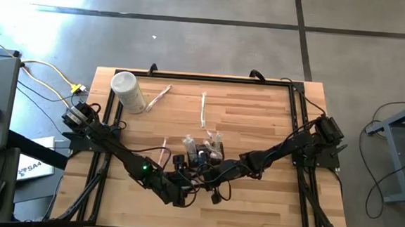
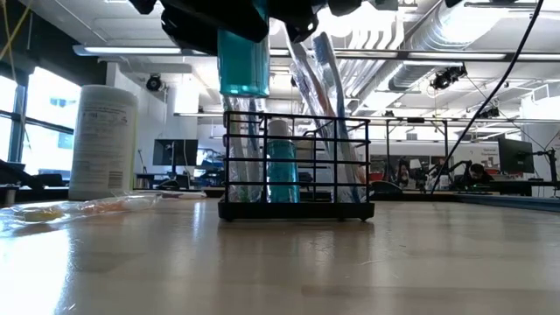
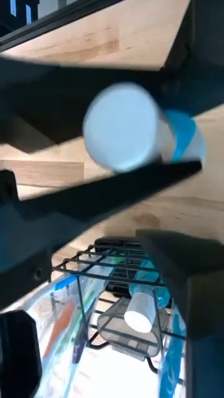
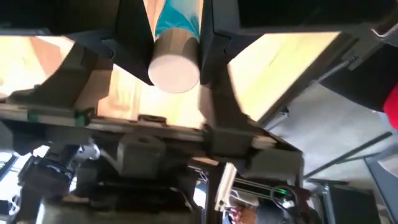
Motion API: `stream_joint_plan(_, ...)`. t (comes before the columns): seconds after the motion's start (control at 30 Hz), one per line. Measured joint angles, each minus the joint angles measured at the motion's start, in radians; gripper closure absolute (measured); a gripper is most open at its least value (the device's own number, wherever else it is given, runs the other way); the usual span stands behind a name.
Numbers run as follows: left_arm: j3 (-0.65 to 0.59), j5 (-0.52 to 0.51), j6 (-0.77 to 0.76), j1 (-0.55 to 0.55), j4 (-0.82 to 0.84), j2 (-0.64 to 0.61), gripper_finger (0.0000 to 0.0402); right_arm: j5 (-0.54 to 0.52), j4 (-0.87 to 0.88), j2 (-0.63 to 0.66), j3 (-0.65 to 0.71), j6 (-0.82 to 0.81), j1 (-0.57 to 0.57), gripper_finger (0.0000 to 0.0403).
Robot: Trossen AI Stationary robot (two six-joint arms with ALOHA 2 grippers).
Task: Pick & Place toothbrushing station
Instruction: Put the blue mouthwash into the black wire organizer
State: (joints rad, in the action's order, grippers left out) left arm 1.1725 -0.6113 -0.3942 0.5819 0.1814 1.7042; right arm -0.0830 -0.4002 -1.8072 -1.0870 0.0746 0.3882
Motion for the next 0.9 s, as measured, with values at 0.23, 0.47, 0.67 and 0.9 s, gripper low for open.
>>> stream_joint_plan(0.23,0.000,0.026,-0.002,0.001,0.037,0.000,0.0067,-0.190,0.094,0.013,0.000,-0.024,0.038,0.0313)
stream_joint_plan(0.47,0.000,0.070,-0.131,0.001,0.195,0.000,0.0062,-0.366,0.209,0.078,0.000,-0.100,0.081,0.0313)
stream_joint_plan(0.67,0.000,0.115,-0.314,0.012,0.352,0.000,0.0062,-0.465,0.218,0.138,0.000,-0.132,0.086,0.0313)
stream_joint_plan(0.9,0.000,0.109,-0.371,0.036,0.401,0.000,0.0061,-0.543,0.218,0.154,0.000,-0.120,0.075,0.0313)
